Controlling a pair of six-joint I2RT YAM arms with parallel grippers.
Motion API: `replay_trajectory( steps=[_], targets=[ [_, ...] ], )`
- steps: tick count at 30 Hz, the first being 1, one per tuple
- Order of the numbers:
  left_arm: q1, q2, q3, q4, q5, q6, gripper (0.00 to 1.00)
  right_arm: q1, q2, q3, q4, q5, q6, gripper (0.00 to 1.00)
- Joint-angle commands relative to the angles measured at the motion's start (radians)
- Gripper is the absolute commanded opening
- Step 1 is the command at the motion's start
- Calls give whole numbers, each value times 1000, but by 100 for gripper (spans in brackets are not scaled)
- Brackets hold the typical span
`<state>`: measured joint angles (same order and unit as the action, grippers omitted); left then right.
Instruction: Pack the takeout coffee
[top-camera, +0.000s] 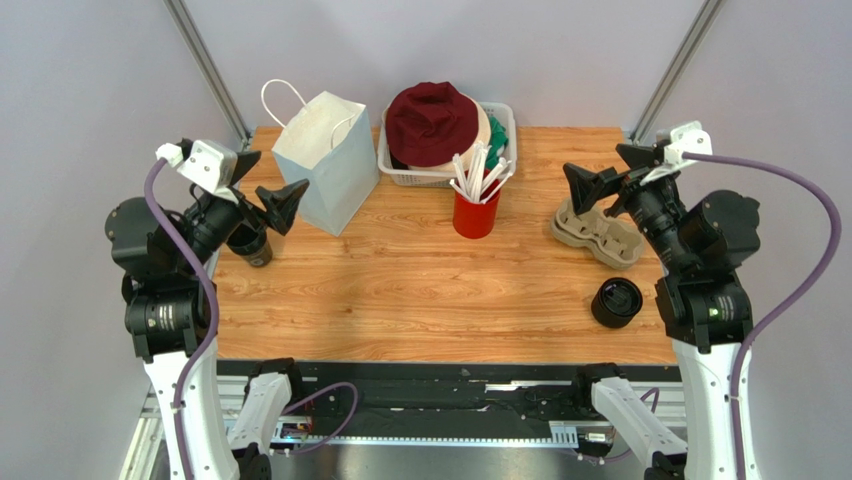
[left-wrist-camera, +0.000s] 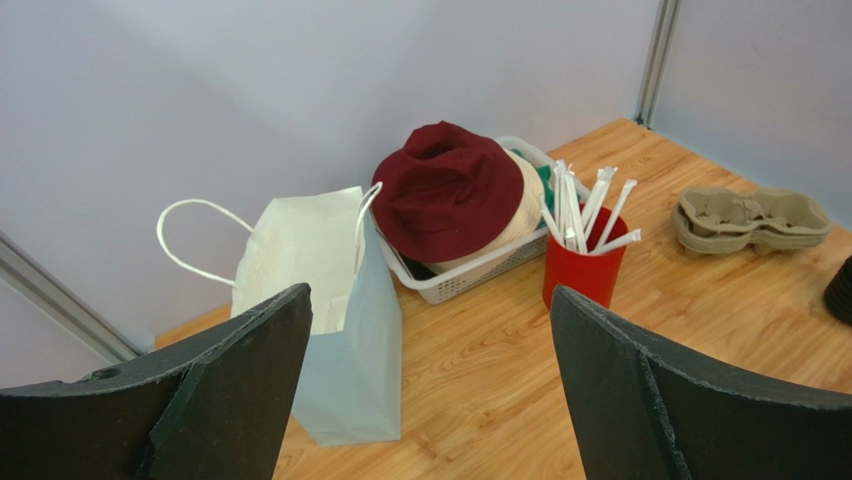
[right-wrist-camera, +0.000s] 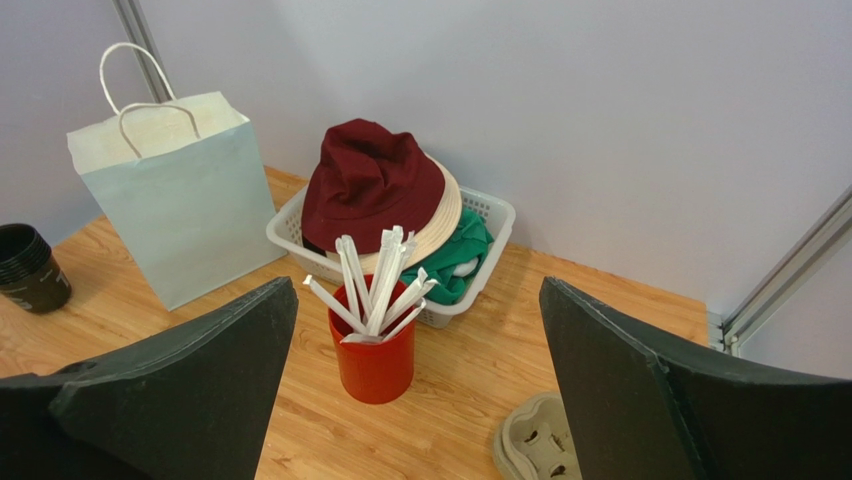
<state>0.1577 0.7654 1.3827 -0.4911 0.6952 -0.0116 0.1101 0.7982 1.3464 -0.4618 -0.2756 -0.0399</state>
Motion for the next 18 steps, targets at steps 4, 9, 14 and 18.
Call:
replay_trajectory(
  steps=[4, 9, 14, 18],
  targets=[
    [-9, 158, 67, -20, -17, 156, 98, 11, 12, -61, 43, -23, -69, 99],
    [-69, 288, 64, -37, -65, 231, 97, 33, 2, -108, 57, -11, -77, 99],
    [-133, 377, 52, 2, -91, 233, 96, 66, 22, -168, 109, 16, -65, 99],
    [-153, 379, 13, 45, -97, 203, 96, 79, 67, -187, 133, 26, -45, 99]
  ],
)
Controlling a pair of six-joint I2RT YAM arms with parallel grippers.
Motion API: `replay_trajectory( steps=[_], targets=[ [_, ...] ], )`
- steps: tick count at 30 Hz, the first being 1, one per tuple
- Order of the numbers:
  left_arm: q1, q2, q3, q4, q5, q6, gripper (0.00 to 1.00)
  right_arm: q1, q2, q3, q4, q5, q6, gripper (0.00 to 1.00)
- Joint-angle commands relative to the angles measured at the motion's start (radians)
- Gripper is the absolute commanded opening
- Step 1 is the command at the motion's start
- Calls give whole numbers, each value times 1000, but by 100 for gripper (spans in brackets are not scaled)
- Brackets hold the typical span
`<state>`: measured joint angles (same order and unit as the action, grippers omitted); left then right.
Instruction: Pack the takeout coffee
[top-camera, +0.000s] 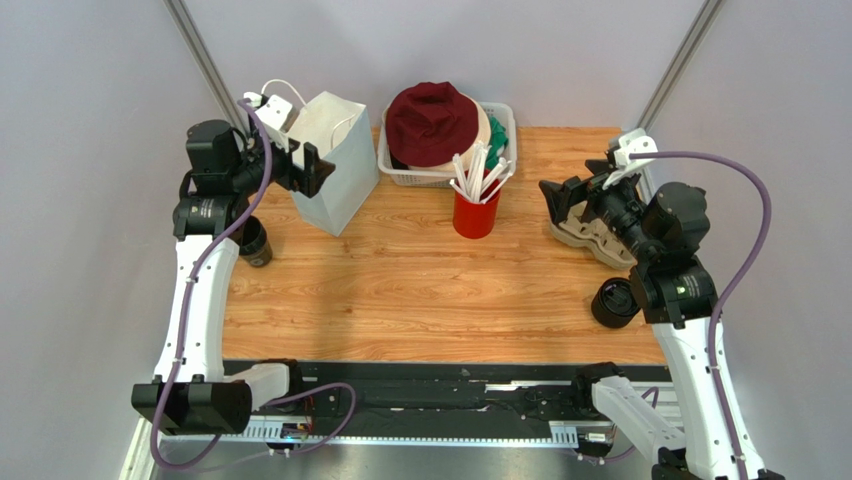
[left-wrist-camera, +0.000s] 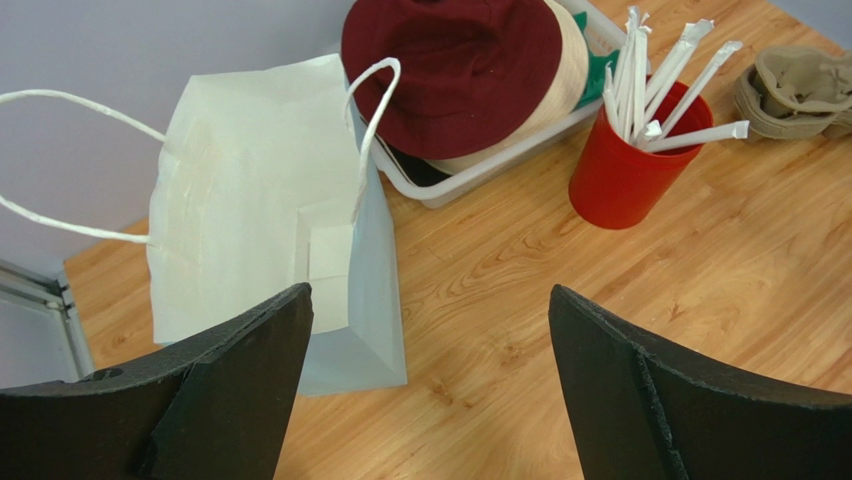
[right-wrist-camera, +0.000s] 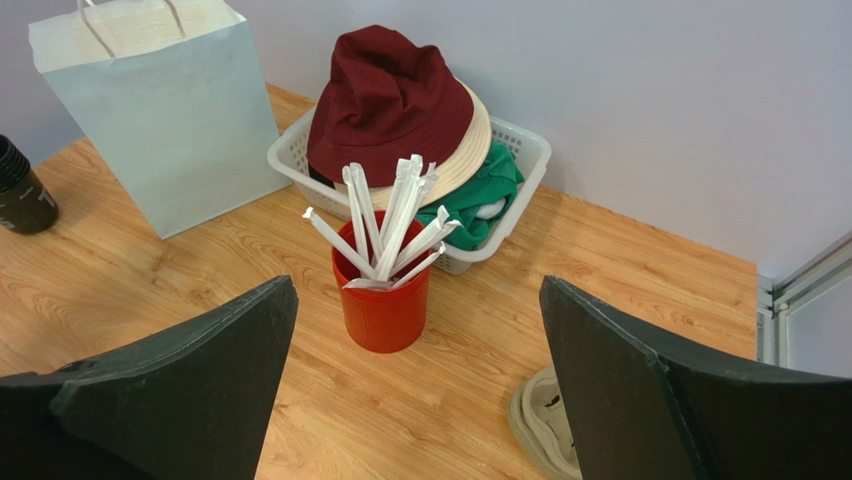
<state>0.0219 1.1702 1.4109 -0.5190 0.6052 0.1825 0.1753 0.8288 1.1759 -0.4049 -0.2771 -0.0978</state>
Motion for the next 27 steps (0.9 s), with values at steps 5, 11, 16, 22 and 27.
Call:
replay_trajectory(
  steps=[5, 11, 16, 22, 27],
  targets=[
    [-46, -52, -67, 114, -24, -17, 96, 52, 81, -41, 101, 32, 36, 98],
    [-50, -107, -128, 131, -59, 14, 97, 81, 121, -36, 97, 52, 33, 98],
    [-50, -92, -133, 126, -64, 20, 97, 79, 128, -27, 87, 133, -6, 98],
    [-50, -87, -29, -12, -73, 72, 97, 70, 256, 108, -164, 383, -89, 95],
    [-50, -170, -78, -19, -91, 68, 97, 4, 279, 18, -204, 474, -30, 95]
  ],
)
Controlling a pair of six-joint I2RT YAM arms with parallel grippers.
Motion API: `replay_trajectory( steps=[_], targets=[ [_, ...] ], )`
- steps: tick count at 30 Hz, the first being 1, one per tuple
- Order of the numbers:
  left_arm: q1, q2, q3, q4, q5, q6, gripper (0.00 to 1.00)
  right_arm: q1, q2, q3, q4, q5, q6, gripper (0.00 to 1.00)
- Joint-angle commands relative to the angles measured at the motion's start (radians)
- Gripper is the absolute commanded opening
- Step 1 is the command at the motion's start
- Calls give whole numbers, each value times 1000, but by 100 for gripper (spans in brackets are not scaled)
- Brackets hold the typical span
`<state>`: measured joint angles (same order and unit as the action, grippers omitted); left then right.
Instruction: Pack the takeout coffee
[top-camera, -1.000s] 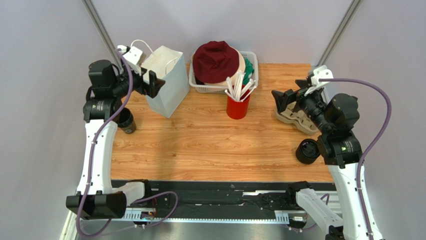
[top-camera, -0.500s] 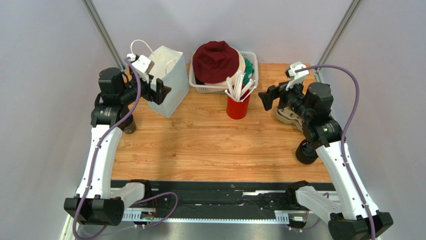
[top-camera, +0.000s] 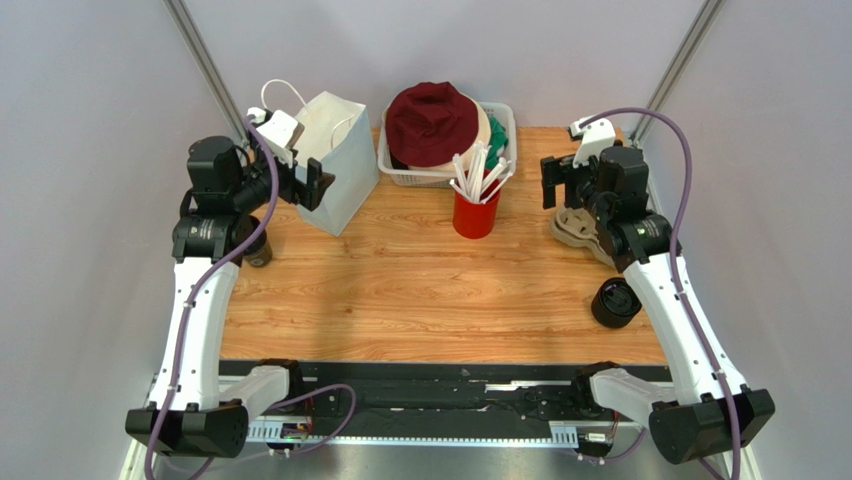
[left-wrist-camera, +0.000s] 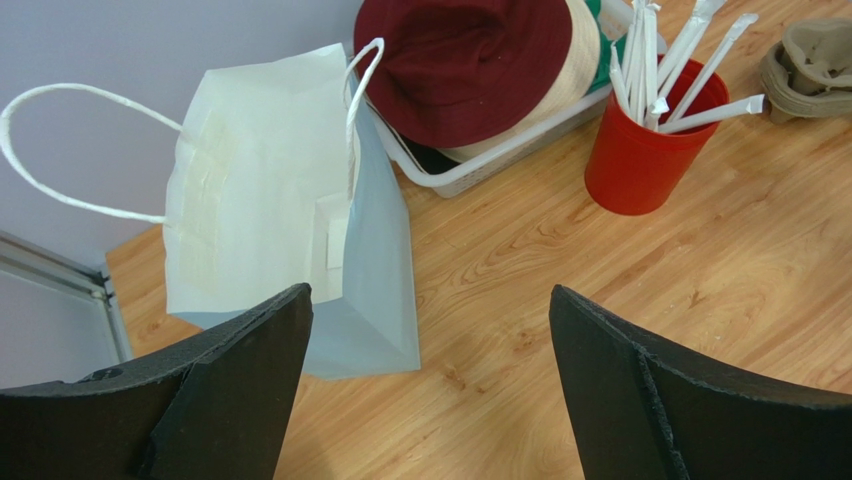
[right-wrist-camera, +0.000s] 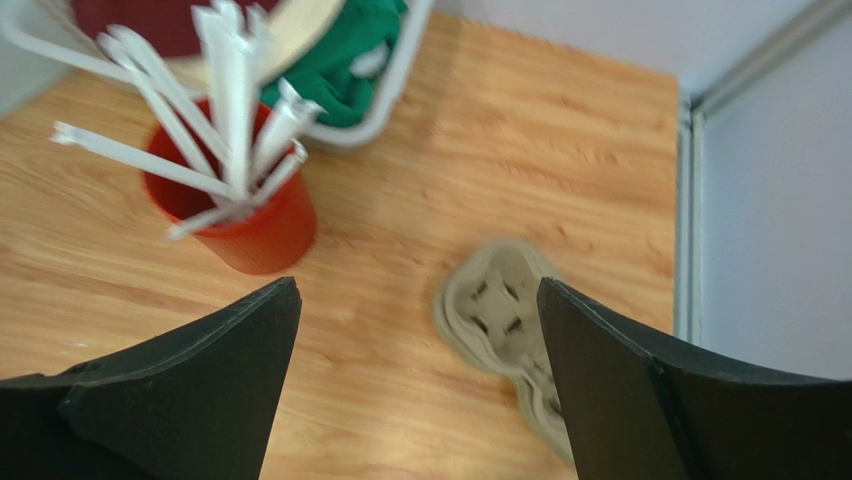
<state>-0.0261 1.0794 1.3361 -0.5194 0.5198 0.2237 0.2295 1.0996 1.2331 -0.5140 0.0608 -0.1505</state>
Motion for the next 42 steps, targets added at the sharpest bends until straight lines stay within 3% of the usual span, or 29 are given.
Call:
replay_trajectory(
  steps=[1, 5, 9, 12, 27, 30, 40, 42],
  targets=[
    [-1, -111, -17, -14, 2, 22, 97, -64, 11, -55, -104, 140, 38, 95],
    [-1, -194, -107, 25, 32, 12, 98, -175, 84, -43, -178, 107, 143, 88],
    [-1, -220, -112, 33, 25, 11, 99, -339, 195, -18, -233, 1, 242, 83],
    [-1, -222, -120, 38, 45, 3, 99, -393, 279, -6, -265, -39, 282, 77],
    [-1, -230, -158, 53, 68, -7, 98, -409, 499, 32, -225, 62, 423, 69],
    [-1, -231, -164, 56, 72, -7, 98, -409, 532, 37, -221, 74, 436, 64],
    [-1, -222, -172, 62, 80, -14, 98, -410, 571, 80, -201, 56, 473, 63],
    [-1, -219, -173, 65, 86, -17, 98, -421, 557, 69, -184, -4, 483, 63]
  ],
)
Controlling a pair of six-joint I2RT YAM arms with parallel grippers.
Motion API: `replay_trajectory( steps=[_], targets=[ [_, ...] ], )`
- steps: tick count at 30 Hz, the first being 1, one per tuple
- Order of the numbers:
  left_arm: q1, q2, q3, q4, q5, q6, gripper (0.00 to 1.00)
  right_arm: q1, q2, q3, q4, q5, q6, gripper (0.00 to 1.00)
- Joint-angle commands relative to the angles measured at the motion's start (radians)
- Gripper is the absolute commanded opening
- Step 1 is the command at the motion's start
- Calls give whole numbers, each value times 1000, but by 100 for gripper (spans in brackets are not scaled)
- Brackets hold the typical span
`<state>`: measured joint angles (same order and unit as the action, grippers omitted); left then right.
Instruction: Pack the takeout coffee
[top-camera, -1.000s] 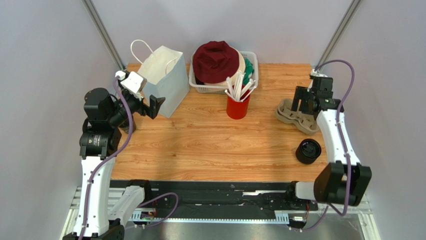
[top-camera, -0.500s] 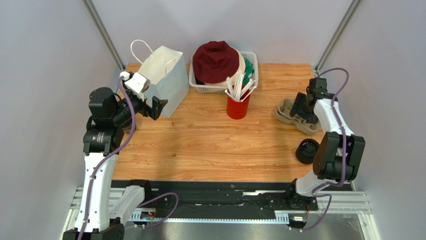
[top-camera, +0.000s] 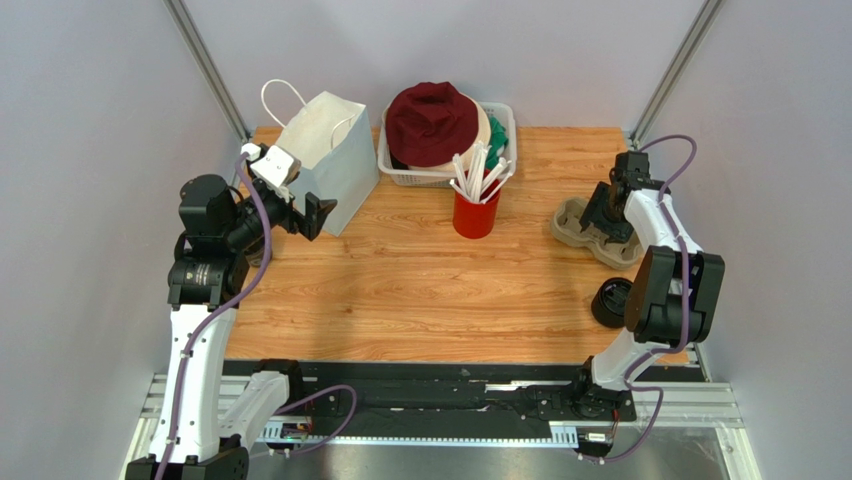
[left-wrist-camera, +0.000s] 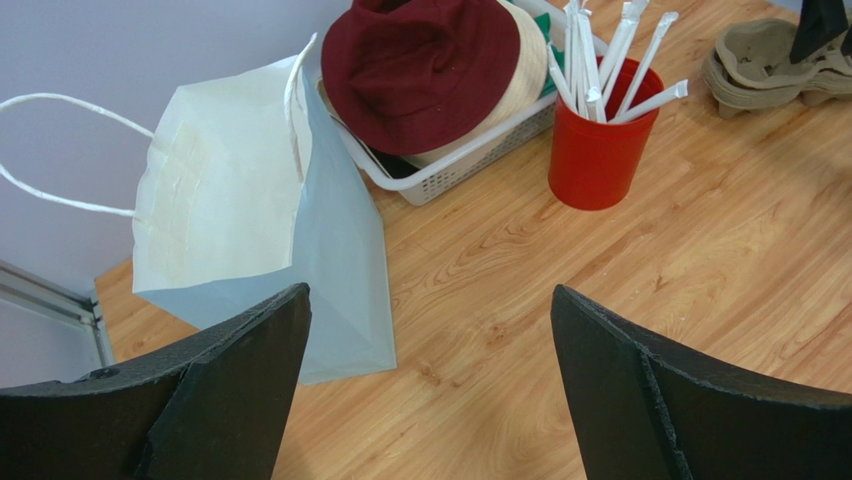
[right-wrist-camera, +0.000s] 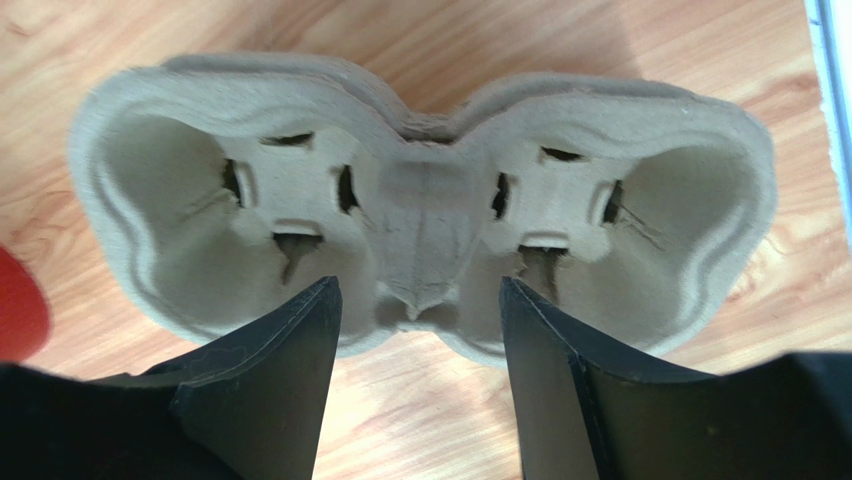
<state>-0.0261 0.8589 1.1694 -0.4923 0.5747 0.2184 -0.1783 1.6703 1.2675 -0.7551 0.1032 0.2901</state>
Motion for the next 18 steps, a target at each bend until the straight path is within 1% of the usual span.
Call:
replay_trajectory(
  steps=[1, 3, 6, 12, 16, 18],
  targets=[
    [-1, 5, -10, 40, 34, -10, 98, -13, -29, 35, 65, -54, 47, 63],
    [-1, 5, -8, 43, 39, -11, 98, -12, -41, 35, 72, -56, 60, 63],
    [-1, 5, -10, 43, 42, -13, 98, -12, -43, 44, 80, -17, 64, 63],
    [-1, 9, -11, 44, 48, -16, 98, -13, 17, 53, 76, 30, 73, 63],
    [-1, 12, -14, 47, 53, -19, 98, -12, 34, 53, 98, 52, 75, 60],
    [-1, 14, -16, 47, 56, -22, 98, -12, 40, 55, 108, 58, 73, 57]
  ],
)
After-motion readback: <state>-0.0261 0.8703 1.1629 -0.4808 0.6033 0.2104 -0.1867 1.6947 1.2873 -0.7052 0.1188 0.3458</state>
